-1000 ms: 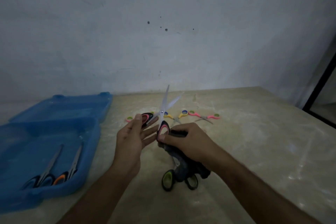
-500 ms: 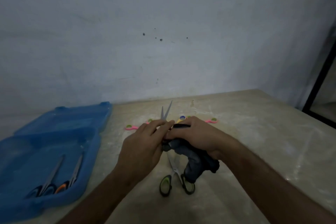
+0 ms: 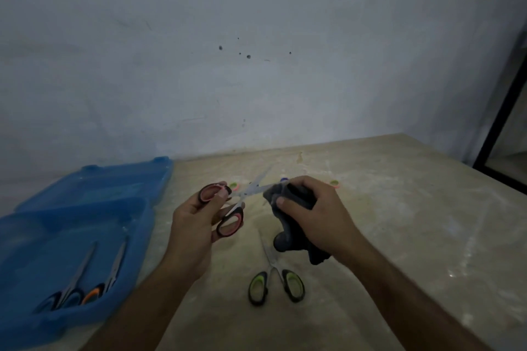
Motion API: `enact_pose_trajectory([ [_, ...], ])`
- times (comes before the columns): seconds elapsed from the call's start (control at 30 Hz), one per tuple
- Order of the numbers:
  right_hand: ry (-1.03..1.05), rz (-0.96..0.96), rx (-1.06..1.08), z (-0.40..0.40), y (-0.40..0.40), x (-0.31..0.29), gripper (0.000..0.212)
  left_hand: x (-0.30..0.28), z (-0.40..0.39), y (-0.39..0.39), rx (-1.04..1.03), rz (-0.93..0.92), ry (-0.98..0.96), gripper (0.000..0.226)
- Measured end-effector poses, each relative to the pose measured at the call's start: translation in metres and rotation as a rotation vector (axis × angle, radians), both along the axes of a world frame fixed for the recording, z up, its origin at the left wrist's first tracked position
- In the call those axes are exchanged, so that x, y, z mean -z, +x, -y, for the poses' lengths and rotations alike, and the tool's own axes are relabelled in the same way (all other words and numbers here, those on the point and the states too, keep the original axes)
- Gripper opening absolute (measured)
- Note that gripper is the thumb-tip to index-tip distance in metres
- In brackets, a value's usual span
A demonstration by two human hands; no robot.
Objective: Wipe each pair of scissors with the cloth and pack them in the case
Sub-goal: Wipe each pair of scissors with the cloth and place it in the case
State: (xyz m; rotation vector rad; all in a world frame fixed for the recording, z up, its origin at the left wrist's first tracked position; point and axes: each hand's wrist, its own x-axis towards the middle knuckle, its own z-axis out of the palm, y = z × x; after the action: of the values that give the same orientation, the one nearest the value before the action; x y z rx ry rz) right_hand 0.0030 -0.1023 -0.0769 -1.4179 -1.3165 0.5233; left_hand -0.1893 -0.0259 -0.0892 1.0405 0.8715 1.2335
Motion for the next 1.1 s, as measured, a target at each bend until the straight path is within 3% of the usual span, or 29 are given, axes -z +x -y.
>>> enact_pose_trajectory([
  [0.1, 0.099, 0.1, -0.038, -0.002, -0.013, 0.014, 0.016, 0.009, 0.001, 0.001, -0.037, -0.006, -0.017, 0.013],
  [0.37, 0.049, 0.239, -0.129, -0.004, -0.028, 0.034, 0.022, 0.024, -0.006, -0.011, 0.011, -0.071, -0.053, 0.019],
  [0.5, 0.099, 0.486, -0.198, -0.009, -0.039, 0.04, 0.035, 0.029, -0.005, -0.011, 0.106, -0.047, -0.076, 0.023],
  [0.63, 0.018, 0.669, -0.202, -0.015, -0.041, 0.041, 0.044, 0.032, -0.008, -0.012, 0.109, 0.024, -0.107, 0.023],
  [0.7, 0.063, 0.614, -0.133, -0.016, -0.035, 0.039, 0.036, 0.034, -0.01, -0.014, 0.074, 0.046, -0.112, 0.02],
  [0.77, 0.101, 0.374, -0.008, -0.014, -0.031, 0.036, 0.02, 0.034, -0.012, -0.017, 0.05, 0.061, -0.099, 0.02],
  [0.83, 0.046, 0.145, 0.059, -0.013, -0.034, 0.034, 0.022, 0.033, -0.013, -0.018, 0.05, 0.106, -0.1, 0.021],
  [0.93, -0.048, 0.117, 0.05, -0.019, -0.047, 0.037, 0.036, 0.032, -0.009, -0.014, 0.077, 0.196, -0.117, 0.019],
  [1.1, -0.055, 0.083, 0.068, -0.031, -0.053, 0.037, 0.015, 0.031, -0.008, -0.016, 0.079, 0.17, -0.077, 0.021],
])
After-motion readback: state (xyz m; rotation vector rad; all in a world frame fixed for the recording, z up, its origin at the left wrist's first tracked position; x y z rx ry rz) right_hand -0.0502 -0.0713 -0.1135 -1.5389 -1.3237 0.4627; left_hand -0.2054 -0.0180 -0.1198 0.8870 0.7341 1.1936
